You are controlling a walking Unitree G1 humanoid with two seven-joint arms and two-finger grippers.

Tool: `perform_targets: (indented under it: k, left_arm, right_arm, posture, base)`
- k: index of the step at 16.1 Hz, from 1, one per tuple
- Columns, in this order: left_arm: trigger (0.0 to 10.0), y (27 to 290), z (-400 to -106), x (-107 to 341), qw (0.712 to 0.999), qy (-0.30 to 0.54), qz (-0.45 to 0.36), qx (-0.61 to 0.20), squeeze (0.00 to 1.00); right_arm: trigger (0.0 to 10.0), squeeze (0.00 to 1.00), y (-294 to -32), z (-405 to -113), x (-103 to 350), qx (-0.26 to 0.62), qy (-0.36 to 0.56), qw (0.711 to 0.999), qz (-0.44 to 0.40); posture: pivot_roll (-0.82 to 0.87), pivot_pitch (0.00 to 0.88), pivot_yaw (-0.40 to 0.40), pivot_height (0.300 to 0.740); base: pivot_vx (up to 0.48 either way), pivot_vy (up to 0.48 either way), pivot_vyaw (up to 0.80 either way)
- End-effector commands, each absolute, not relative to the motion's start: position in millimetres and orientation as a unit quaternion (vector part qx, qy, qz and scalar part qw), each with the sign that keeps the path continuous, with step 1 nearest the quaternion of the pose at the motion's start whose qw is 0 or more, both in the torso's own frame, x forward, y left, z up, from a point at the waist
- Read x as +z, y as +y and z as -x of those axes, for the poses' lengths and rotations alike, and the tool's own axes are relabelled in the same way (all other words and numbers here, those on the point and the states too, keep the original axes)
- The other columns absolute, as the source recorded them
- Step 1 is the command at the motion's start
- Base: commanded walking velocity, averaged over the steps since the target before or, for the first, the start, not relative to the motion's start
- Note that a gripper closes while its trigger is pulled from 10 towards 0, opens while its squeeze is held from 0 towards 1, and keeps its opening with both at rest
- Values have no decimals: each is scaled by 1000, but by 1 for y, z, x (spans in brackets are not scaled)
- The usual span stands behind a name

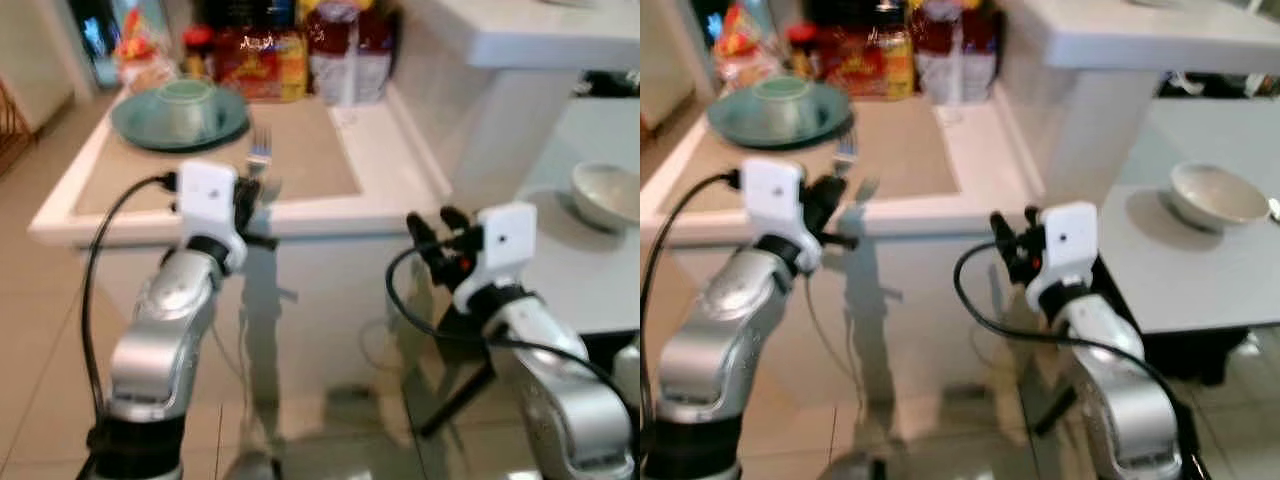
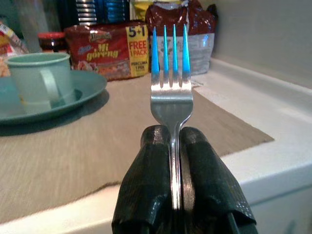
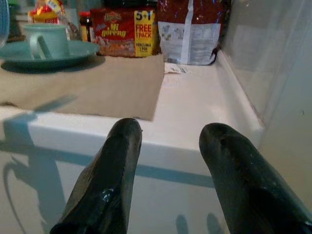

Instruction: Setting the table

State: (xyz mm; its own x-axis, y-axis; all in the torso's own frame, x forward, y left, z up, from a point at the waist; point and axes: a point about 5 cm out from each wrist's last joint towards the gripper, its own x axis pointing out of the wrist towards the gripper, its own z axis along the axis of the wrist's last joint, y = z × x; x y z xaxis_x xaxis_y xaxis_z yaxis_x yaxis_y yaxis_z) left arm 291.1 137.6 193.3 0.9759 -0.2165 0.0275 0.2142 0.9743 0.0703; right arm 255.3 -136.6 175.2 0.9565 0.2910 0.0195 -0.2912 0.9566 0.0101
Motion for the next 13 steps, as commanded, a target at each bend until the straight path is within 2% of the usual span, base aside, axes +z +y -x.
perform_targets:
  k: [1,10,13]
  left_arm:
    - [10000,131,-295,196,992,-26,-43,-112,0]
    - [10000,125,-299,195,988,-33,-85,-123,0]
    - [10000,122,-300,195,987,-34,-96,-122,0]
  right_arm:
    - [10000,0,-143,-258,181,129,-27,991,-7]
    - [10000,0,-149,-268,177,128,-29,991,22]
    - [10000,0,-154,-270,177,110,-30,993,29]
  posture:
    - [-10,0,-46,740]
    - [-8,0,-60,740]
    - [-7,0,-56,740]
  base:
    - [0,-480,0]
    - [0,-480,0]
    - [0,-480,773]
